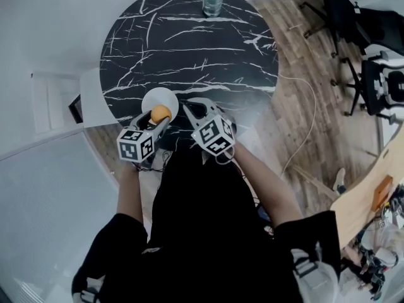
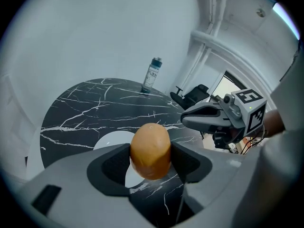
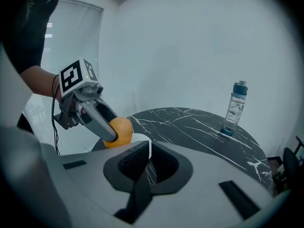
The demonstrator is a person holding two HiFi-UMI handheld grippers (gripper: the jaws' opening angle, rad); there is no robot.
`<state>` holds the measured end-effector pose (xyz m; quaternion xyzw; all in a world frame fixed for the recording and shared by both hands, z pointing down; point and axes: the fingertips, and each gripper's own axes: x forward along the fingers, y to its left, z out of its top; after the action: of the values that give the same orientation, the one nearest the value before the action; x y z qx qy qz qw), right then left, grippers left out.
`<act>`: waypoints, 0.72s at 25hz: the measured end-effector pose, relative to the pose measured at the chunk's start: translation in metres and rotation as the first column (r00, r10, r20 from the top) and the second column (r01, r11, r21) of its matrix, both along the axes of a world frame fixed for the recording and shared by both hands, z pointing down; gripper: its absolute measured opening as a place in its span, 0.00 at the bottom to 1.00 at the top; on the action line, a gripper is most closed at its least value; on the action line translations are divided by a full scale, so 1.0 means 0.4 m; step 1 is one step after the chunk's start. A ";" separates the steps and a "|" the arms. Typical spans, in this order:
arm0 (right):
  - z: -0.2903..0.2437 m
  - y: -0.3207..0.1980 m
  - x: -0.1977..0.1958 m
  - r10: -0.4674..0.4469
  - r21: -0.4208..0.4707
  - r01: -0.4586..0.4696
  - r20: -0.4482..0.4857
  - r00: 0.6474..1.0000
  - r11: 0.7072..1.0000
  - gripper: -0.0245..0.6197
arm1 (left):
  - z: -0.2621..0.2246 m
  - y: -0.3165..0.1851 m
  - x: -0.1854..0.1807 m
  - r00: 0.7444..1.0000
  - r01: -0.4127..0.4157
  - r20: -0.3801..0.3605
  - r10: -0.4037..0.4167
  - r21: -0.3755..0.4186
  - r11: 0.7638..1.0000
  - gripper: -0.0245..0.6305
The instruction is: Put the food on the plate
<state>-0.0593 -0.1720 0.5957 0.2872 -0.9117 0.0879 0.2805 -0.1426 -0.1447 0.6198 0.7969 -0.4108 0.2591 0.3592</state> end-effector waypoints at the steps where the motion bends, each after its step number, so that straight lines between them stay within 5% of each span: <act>1: 0.006 0.000 0.000 0.001 -0.005 -0.001 -0.005 1.000 1.000 0.05 | 0.008 -0.001 0.000 1.000 -0.005 -0.004 0.005 -0.006 1.000 0.44; 18: 0.088 -0.052 -0.049 0.058 -0.105 -0.062 -0.038 0.998 0.993 0.05 | 0.100 -0.054 -0.013 0.994 -0.099 -0.057 0.095 -0.074 0.992 0.44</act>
<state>-0.0790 -0.1928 0.6308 0.3009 -0.8916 0.1394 0.3084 -0.1477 -0.1663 0.6597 0.8081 -0.3516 0.2703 0.3876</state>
